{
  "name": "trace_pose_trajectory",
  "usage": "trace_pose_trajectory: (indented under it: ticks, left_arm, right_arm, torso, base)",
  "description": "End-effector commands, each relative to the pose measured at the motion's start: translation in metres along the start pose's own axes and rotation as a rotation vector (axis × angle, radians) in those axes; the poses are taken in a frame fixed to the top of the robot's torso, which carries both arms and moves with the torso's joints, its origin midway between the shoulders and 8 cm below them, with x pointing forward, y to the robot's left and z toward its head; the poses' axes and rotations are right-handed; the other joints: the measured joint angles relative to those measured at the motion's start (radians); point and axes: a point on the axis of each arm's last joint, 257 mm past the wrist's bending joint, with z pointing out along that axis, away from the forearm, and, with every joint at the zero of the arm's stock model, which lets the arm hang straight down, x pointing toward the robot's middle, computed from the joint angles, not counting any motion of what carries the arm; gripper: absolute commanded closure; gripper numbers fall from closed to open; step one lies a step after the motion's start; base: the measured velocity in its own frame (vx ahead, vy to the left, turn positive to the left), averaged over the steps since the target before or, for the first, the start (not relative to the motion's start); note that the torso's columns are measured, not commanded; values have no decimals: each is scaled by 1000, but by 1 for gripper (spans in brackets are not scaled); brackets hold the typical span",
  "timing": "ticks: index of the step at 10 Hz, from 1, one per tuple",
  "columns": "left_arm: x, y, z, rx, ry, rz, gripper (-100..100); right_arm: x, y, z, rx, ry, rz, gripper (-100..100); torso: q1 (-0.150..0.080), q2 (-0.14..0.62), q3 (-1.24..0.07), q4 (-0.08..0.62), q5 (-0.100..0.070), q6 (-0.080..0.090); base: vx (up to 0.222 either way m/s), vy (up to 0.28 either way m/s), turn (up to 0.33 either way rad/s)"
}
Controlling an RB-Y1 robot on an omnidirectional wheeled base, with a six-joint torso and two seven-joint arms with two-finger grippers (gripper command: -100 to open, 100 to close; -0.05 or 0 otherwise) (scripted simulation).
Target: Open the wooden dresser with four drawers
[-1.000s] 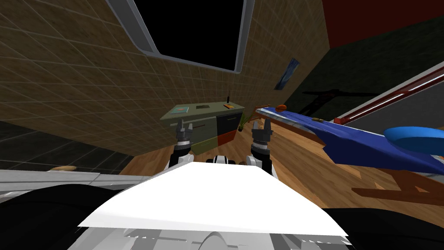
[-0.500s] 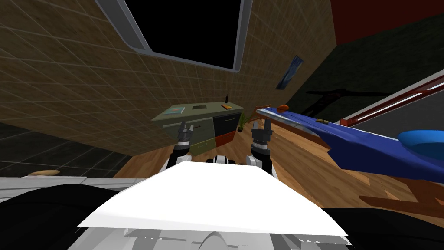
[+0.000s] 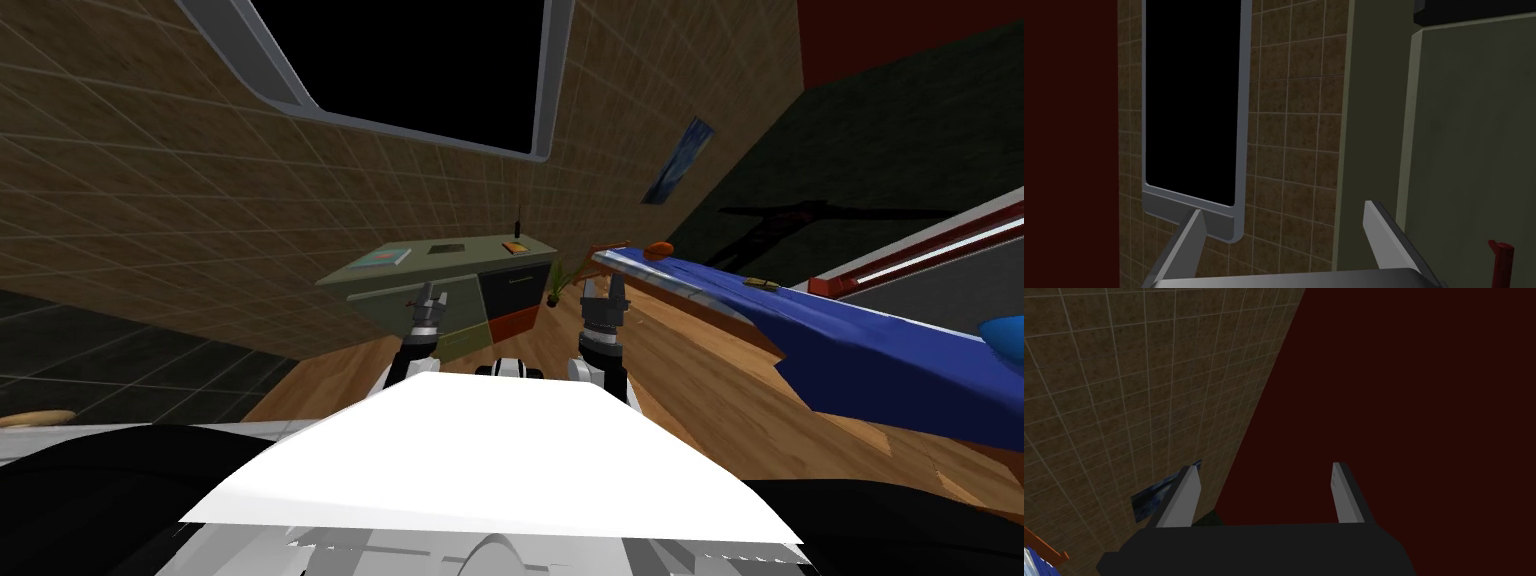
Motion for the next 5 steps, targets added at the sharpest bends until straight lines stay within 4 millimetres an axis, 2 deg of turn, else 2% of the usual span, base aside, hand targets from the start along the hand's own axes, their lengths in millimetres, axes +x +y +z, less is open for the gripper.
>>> trace_pose_trajectory:
  ticks: [1,5]
  left_arm:
    - [-7,14,-2,-32,-22,-11,-100]
    - [-19,42,-8,-95,-67,-36,-100]
  right_arm:
    - [0,0,0,0,0,0,0]
    - [0,0,0,0,0,0,0]
  torso:
    - [-2,-1,0,0,-1,0]
    - [-3,-4,-3,-1,-1,0]
  base:
    - [80,-167,37]
    - [103,-176,46]
